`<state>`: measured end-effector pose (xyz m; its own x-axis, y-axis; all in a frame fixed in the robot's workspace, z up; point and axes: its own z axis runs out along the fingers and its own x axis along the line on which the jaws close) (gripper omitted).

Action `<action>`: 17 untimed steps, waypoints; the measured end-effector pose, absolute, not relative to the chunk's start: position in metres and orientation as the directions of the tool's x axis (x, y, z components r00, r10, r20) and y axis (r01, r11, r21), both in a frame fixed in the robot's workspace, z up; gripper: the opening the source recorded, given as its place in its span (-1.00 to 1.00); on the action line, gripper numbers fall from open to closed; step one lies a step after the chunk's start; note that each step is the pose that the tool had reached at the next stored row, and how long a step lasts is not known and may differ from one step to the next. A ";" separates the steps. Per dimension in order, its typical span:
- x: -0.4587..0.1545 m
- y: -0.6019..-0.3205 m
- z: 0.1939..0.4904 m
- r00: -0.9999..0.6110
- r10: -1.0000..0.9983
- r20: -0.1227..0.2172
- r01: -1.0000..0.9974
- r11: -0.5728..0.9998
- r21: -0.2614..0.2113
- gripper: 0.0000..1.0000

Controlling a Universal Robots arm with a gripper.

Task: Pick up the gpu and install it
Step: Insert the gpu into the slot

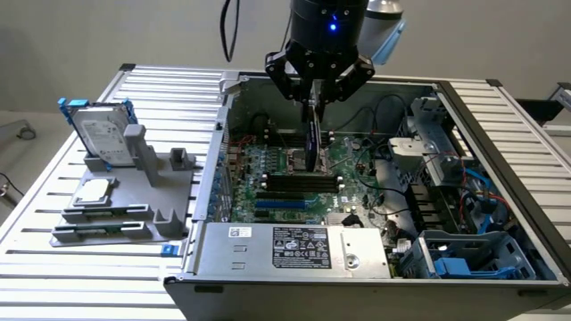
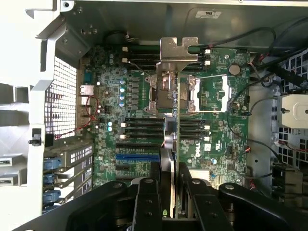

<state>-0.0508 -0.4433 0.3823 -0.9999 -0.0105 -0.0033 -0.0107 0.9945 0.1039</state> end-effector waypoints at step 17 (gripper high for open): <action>-0.051 -0.444 0.377 -0.978 -0.208 -0.006 -0.207 0.970 0.131 -0.47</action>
<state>-0.0508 -0.4443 0.3768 -0.9781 -0.2080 -0.0059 -0.2070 0.9696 0.1307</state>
